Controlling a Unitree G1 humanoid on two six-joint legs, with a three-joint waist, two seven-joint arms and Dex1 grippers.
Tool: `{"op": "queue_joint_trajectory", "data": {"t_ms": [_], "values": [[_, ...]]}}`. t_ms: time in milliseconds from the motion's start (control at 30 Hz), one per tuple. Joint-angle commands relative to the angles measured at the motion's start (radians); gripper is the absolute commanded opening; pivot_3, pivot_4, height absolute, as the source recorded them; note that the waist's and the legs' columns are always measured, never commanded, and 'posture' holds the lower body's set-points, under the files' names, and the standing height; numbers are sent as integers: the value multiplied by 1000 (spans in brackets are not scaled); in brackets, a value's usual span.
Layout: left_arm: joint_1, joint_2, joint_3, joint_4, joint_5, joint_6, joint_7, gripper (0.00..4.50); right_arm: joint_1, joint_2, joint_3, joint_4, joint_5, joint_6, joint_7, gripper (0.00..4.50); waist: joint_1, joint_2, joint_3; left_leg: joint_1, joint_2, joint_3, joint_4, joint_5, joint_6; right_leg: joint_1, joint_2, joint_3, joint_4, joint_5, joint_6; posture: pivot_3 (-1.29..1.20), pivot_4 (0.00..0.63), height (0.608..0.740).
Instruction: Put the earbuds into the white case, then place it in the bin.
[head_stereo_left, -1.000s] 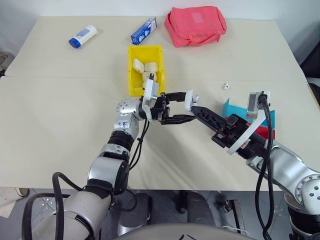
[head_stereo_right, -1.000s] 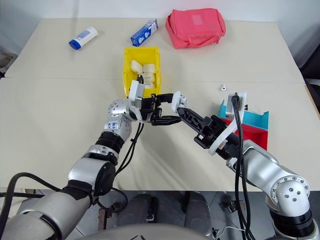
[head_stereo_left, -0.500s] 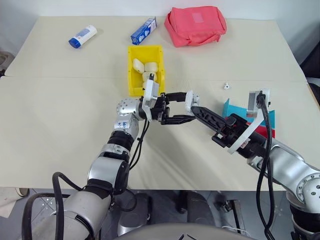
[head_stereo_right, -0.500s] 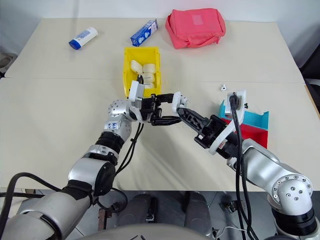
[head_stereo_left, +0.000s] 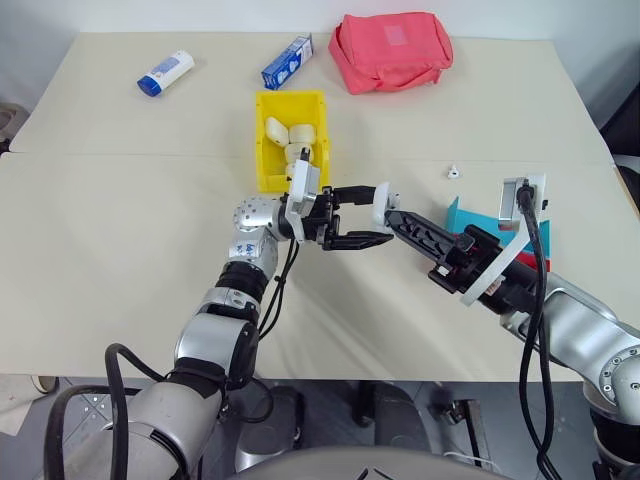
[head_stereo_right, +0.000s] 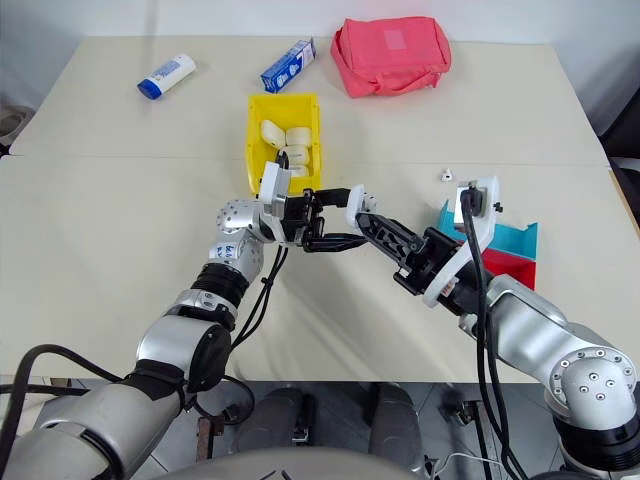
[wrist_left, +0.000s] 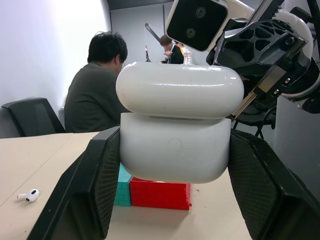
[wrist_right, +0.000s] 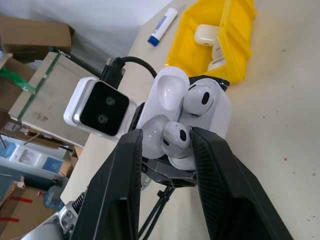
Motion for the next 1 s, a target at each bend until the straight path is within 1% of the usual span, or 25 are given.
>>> {"op": "queue_joint_trajectory", "data": {"t_ms": [33, 600, 700, 800, 933, 1000], "values": [[-47, -9, 26, -28, -45, -14, -44, 2801, 30, -34, 11, -5, 8, 35, -5, 1611, 0, 0, 0, 0, 0, 0, 0, 0, 0, 0, 0, 0, 0, 0, 0, 0, 150, 740], [-72, -2, 53, 19, -45, -1, -19, 2801, 45, -122, -39, -25, 39, 61, 26, 1611, 2, -2, 1, -1, 0, 0, 0, 0, 0, 0, 0, -1, -1, 0, -1, 0, 150, 740], [-76, 6, 56, 22, -49, 39, -19, 2801, 60, -163, -59, -27, 14, 85, 49, 1611, 2, -2, 1, -1, 0, 0, 0, 0, 0, 0, 0, -1, -1, 0, 0, 0, 150, 740], [-76, 19, 56, 11, -60, 117, -42, 2801, 80, -216, -97, -23, -33, 113, 82, 1611, 3, -2, 1, -1, 0, 0, 0, 0, 0, 0, 0, -1, -1, 0, 0, 0, 150, 740], [-65, 31, 49, -12, -70, 171, -84, 2801, 87, -280, -186, -22, -93, 127, 125, 1611, 3, -2, 1, -1, 0, 0, 0, 0, 0, 0, 0, -1, -1, 1, 0, 0, 150, 740], [-61, 35, 46, -22, -78, 194, -99, 2801, 84, -298, -208, -22, -113, 132, 140, 1611, 5, -2, 1, -1, 0, 0, 0, 0, 0, 0, 0, -1, -1, 1, 0, 0, 150, 740]]}}
